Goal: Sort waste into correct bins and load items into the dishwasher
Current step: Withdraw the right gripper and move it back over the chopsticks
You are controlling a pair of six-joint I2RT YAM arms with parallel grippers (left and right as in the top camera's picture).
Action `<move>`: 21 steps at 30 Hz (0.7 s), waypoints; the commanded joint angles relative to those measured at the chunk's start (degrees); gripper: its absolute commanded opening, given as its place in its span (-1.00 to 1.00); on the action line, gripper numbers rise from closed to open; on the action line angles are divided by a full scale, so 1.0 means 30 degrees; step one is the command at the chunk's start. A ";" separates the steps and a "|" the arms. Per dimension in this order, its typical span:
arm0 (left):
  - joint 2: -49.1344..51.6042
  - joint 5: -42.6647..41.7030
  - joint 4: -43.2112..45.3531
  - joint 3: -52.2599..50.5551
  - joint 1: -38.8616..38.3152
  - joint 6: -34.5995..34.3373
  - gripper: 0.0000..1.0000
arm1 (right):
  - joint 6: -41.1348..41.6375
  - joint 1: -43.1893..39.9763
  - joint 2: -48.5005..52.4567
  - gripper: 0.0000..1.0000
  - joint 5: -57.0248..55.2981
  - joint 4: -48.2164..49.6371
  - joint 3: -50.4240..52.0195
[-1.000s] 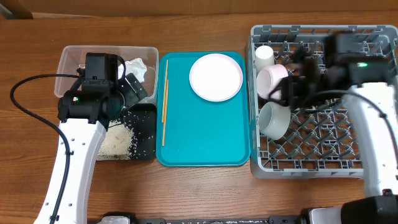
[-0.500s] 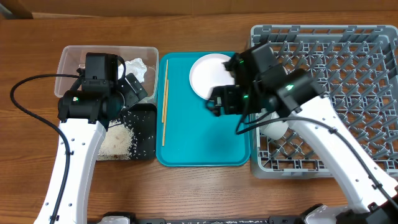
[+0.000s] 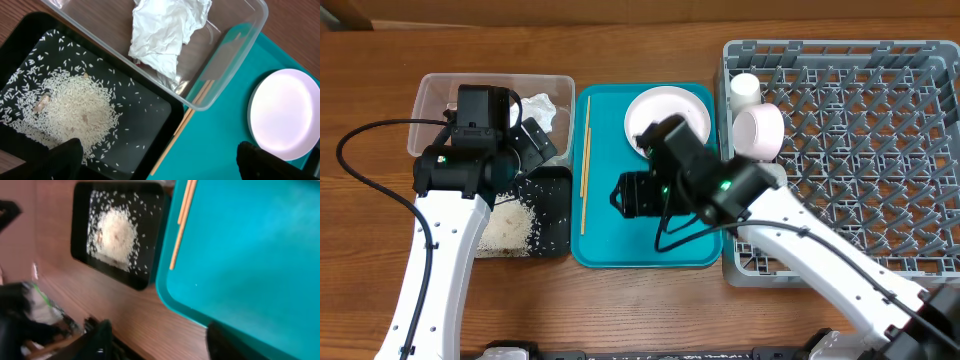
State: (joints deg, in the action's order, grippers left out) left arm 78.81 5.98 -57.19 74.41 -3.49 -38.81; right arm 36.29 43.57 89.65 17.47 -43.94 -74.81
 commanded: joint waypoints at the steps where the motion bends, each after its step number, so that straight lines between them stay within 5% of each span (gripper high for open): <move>1: -0.0124 -0.0015 0.0066 0.0240 0.0029 0.0306 1.00 | 0.1071 0.0721 -0.0015 0.09 -0.0481 0.1967 0.1632; 15: -0.0124 -0.3592 0.2229 0.0240 0.0029 -0.0182 1.00 | 0.2980 0.3213 0.0080 -0.03 -0.7257 0.6397 0.4065; 21: -0.0284 0.1974 0.1042 0.0678 0.0765 0.1122 0.99 | 0.2980 0.3796 0.0721 -0.07 -0.7614 0.8058 0.4065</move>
State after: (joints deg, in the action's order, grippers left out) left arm 78.78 2.00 -52.38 74.46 -3.03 -37.15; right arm 44.80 54.17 90.28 -2.63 -20.82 -62.76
